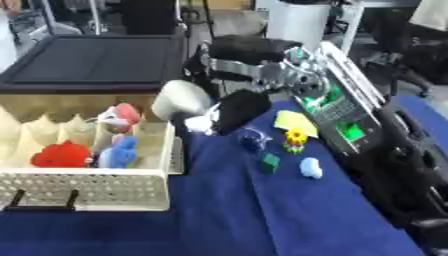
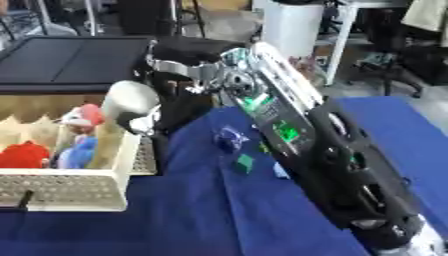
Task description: Pick up objects from table and place into drawer.
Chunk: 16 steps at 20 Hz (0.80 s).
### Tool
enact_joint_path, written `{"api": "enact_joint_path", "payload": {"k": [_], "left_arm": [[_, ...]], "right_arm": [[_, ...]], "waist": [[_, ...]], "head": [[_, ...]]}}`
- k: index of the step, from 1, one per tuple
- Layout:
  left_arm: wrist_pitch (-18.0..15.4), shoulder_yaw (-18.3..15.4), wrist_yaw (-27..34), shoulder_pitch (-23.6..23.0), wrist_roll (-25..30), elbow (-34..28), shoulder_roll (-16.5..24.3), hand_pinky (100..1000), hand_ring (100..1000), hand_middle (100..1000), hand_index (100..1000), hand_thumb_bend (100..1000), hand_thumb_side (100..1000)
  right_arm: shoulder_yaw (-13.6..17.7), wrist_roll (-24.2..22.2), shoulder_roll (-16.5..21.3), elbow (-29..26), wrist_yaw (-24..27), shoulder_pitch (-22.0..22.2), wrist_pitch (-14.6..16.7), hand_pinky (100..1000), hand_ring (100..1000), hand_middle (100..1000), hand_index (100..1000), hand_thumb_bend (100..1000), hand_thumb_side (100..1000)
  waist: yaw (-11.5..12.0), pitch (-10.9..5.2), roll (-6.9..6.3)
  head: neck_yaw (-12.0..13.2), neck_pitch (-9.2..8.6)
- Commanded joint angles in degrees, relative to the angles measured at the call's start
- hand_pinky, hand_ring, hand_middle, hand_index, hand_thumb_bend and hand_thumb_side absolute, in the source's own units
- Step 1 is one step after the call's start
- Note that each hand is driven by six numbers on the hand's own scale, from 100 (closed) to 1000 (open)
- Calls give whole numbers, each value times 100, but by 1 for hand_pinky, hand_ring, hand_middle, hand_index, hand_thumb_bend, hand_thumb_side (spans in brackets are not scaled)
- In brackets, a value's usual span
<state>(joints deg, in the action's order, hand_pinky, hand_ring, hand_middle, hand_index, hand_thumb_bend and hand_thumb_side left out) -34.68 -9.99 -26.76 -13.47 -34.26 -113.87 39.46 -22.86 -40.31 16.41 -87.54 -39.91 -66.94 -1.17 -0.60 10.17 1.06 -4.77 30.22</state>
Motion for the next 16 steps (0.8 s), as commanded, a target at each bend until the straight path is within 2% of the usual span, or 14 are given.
{"api": "enact_joint_path", "payload": {"k": [1,11,16], "left_arm": [[-1729,-8,30,53,-1771,-72,235,795,886,830,937,495,1000],[-1729,72,53,137,-1771,-72,260,795,887,831,936,498,1000],[-1729,115,21,175,-1771,-72,252,795,888,832,936,499,1000]], "right_arm": [[147,137,-192,261,-125,-311,-25,708,732,338,599,233,646],[508,752,-916,1538,-737,-768,-65,692,715,335,597,217,667],[602,882,-1151,2030,-868,-836,69,701,736,388,649,244,704]], "waist": [[44,-81,-5],[242,-56,59],[332,-8,48]], "head": [[-57,29],[-226,-24],[-290,-41]]}}
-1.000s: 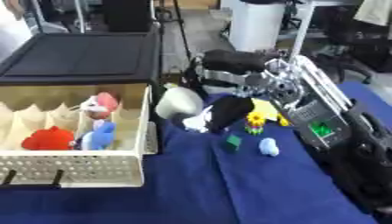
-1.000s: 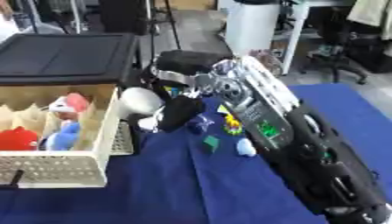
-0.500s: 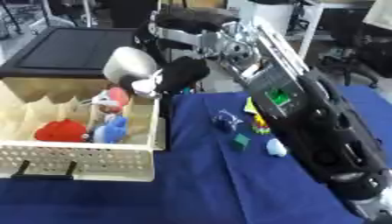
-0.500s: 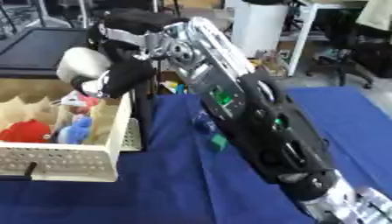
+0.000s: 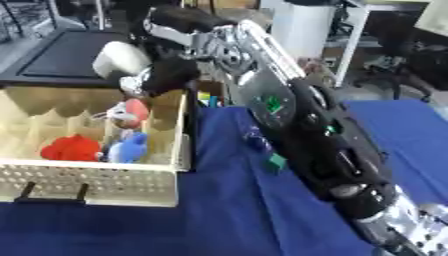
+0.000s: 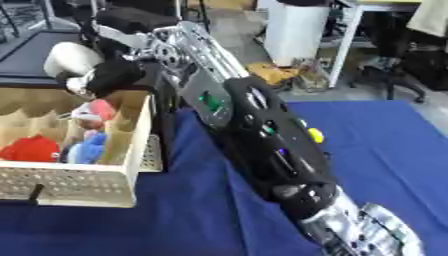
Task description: Pick up objects from table and place into drawer.
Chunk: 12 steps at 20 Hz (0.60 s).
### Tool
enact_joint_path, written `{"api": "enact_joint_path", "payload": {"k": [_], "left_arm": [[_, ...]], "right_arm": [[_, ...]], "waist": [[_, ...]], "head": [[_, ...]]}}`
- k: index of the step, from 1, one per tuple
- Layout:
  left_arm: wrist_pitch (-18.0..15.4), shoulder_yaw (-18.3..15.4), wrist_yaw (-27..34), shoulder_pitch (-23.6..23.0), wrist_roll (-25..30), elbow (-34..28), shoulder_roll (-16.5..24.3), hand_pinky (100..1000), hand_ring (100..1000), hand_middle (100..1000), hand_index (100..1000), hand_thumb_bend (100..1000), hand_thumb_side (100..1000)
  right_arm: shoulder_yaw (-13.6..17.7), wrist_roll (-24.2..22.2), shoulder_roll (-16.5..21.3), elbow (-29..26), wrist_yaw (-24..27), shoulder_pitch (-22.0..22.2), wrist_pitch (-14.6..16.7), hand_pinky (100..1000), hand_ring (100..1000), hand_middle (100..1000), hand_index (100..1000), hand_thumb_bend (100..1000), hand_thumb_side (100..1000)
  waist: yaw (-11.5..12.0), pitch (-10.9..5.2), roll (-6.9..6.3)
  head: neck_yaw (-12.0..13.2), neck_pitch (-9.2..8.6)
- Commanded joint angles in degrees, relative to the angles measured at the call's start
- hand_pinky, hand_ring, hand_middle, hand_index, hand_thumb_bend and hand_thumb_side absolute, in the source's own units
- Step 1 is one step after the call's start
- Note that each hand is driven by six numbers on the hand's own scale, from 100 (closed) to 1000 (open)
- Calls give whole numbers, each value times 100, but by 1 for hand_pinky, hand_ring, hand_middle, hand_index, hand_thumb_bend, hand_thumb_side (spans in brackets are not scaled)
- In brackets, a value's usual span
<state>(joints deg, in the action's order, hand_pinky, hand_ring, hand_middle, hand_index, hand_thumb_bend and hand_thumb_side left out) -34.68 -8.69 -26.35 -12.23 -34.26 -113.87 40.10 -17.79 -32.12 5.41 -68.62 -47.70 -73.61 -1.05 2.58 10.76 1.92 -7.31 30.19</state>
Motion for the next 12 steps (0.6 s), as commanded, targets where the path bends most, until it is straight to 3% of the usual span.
{"api": "enact_joint_path", "payload": {"k": [1,4,7,12], "left_arm": [[-1729,-7,-32,56,-1771,-72,184,795,888,832,936,499,1000],[-1729,9,-56,64,-1771,-72,168,795,889,833,936,500,1000],[-1729,28,-81,68,-1771,-72,154,795,889,833,936,501,1000],[-1729,27,-87,60,-1771,-72,144,796,889,833,936,501,1000]], "right_arm": [[95,62,-82,190,-110,-174,97,703,739,395,654,250,707],[80,-10,-142,272,-99,-178,250,733,804,576,753,376,757],[57,-175,-165,288,26,-171,387,754,849,727,849,439,768],[69,-418,-125,127,286,-163,417,764,872,794,885,503,790]], "waist": [[26,-58,-41],[50,-34,-47],[52,-18,-51],[44,-23,-71]], "head": [[-44,-38],[-50,-46],[-43,-48],[-17,-44]]}}
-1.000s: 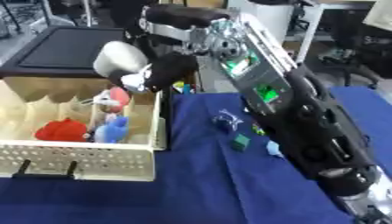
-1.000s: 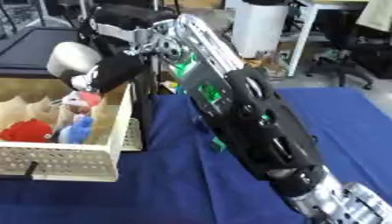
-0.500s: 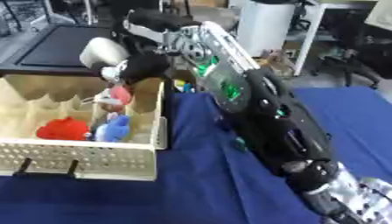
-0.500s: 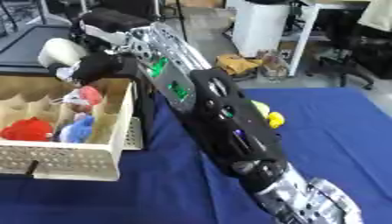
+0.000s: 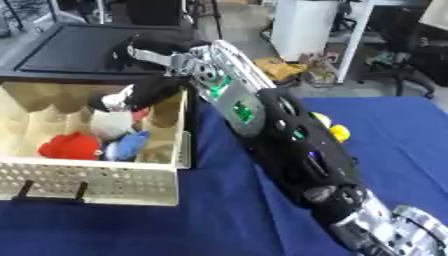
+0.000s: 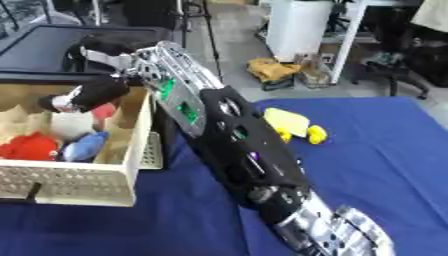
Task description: Pick up objects from table and place into drawer.
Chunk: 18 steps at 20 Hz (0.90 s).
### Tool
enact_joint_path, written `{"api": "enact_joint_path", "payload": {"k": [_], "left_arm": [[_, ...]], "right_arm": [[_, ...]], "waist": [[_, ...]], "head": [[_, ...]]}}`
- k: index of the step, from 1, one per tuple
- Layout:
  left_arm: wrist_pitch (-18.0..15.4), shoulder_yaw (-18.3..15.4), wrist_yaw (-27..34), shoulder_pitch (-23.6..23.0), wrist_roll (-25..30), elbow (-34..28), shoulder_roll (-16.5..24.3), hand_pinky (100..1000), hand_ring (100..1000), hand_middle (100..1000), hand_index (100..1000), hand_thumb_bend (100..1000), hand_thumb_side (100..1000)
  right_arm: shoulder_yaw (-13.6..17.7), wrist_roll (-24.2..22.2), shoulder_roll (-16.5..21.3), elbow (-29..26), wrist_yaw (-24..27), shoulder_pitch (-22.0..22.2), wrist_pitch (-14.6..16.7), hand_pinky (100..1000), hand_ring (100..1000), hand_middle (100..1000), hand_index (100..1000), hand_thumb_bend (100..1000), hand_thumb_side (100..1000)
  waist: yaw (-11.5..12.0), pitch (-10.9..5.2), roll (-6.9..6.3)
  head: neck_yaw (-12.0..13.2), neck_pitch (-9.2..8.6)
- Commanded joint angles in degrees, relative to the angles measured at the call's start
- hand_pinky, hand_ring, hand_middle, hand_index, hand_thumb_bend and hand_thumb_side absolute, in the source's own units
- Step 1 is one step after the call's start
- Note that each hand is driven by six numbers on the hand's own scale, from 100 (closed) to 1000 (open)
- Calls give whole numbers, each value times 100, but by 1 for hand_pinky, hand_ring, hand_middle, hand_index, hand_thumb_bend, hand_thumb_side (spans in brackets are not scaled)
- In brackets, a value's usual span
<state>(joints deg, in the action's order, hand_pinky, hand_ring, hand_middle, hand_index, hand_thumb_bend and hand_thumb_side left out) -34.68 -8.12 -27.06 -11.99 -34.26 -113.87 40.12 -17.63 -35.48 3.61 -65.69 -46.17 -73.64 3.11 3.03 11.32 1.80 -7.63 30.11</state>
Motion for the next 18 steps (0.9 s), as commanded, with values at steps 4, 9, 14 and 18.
{"api": "enact_joint_path", "payload": {"k": [4,9,14,18], "left_arm": [[-1729,-43,6,22,-1771,-72,152,797,888,832,937,500,1000],[-1729,-67,26,-3,-1771,-72,152,797,888,831,937,501,1000],[-1729,-108,51,-29,-1771,-72,128,798,886,829,937,499,1000],[-1729,-149,95,-33,-1771,-72,95,798,886,829,937,497,1000]], "right_arm": [[69,-79,79,-288,203,-160,-63,763,868,792,885,503,789],[138,81,133,-538,445,-114,-174,749,842,769,865,506,779],[370,739,419,-1555,1404,73,-643,705,788,715,823,376,860],[593,1978,866,-2878,2475,448,-1092,650,740,676,789,206,913]], "waist": [[5,-106,-82],[-2,-137,-137],[-33,-151,-198],[-95,-147,-258]], "head": [[14,-34],[36,-29],[108,-18],[231,3]]}}
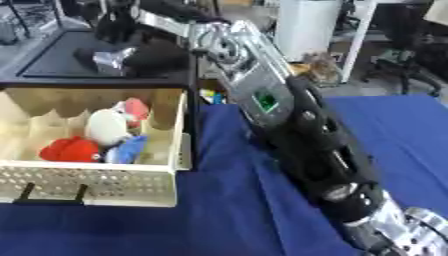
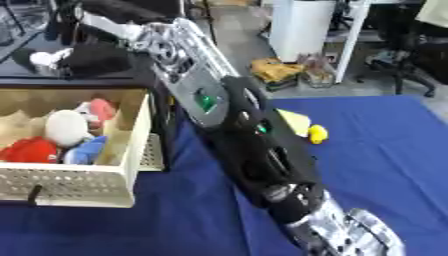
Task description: Pick up objects from table and place into drawer.
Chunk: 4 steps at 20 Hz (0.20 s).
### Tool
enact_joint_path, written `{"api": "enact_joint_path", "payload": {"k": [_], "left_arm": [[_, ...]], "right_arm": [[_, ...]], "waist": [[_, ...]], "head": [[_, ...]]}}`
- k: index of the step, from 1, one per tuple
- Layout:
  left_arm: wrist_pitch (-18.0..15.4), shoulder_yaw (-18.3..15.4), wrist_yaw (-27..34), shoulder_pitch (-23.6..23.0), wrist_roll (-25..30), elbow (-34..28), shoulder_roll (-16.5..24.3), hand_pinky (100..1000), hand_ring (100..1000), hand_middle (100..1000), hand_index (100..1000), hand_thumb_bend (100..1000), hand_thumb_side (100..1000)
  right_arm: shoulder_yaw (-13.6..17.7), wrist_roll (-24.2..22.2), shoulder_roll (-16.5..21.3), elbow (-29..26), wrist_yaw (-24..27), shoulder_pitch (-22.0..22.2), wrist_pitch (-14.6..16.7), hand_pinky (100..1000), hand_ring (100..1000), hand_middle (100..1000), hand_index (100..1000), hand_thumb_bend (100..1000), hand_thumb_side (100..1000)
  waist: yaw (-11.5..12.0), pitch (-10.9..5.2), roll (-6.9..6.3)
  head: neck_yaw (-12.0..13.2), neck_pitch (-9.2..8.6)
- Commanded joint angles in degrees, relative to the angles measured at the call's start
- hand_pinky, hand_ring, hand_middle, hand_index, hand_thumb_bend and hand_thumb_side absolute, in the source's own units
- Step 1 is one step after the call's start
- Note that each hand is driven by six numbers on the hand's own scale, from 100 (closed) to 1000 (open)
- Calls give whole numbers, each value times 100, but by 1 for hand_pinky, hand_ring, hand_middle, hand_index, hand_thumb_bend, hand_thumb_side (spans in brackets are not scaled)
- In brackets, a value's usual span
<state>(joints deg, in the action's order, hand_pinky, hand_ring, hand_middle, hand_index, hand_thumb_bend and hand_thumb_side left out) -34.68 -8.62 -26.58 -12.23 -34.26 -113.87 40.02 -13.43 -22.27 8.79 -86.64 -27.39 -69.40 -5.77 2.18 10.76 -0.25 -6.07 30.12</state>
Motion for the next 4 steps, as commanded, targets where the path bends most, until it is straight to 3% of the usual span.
{"api": "enact_joint_path", "payload": {"k": [1,2,4], "left_arm": [[-1729,-104,66,3,-1771,-72,94,798,886,829,937,496,1000],[-1729,-108,108,38,-1771,-72,79,798,886,829,937,493,1000],[-1729,-110,265,168,-1771,-72,49,799,887,831,936,486,1000]], "right_arm": [[207,998,483,-1096,866,145,-257,646,735,673,786,176,915],[245,1342,611,-1391,1120,270,-267,644,733,673,785,123,924],[311,2008,823,-1915,1598,543,-175,650,733,675,781,100,939]], "waist": [[-26,-90,-70],[-44,-86,-89],[-73,-72,-128]], "head": [[113,13],[159,27],[246,37]]}}
